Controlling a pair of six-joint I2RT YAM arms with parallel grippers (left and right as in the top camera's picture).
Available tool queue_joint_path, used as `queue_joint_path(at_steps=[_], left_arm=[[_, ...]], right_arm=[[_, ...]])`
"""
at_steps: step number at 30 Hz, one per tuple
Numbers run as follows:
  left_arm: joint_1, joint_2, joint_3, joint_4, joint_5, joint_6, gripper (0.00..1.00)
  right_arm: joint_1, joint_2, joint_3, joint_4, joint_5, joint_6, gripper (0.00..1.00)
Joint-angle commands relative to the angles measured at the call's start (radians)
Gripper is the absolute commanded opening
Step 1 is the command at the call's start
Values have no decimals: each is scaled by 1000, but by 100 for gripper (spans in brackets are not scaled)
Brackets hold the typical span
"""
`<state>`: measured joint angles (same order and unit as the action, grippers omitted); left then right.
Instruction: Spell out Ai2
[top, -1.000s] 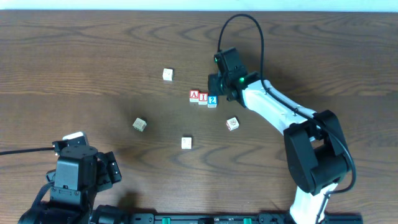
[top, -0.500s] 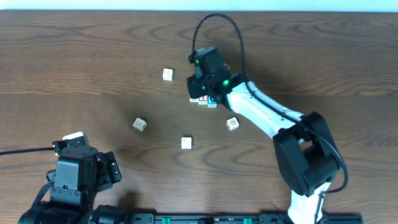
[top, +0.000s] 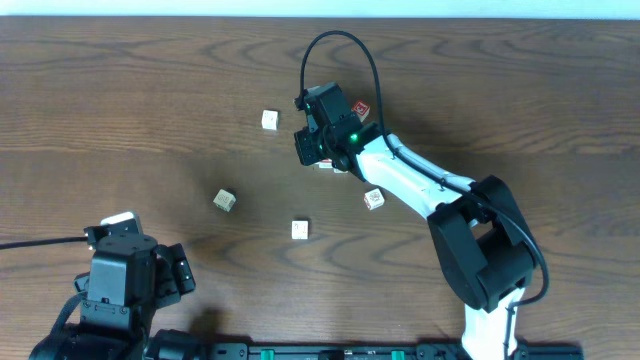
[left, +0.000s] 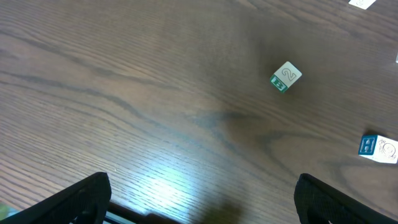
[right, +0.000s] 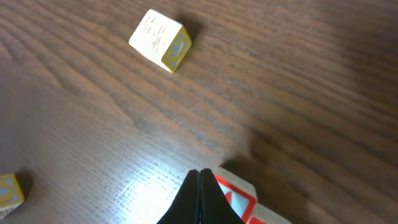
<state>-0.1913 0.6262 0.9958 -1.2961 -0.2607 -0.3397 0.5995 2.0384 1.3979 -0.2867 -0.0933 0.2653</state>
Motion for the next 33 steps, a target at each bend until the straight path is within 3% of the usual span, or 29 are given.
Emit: queue_joint_path(at_steps=[1, 33], left_arm=[[3, -3, 4, 1, -1, -4, 95], [3, -3, 4, 1, -1, -4, 96]], right_arm=[[-1, 27, 16, 11, 42, -8, 1], [-36, 75, 21, 4, 51, 18, 1]])
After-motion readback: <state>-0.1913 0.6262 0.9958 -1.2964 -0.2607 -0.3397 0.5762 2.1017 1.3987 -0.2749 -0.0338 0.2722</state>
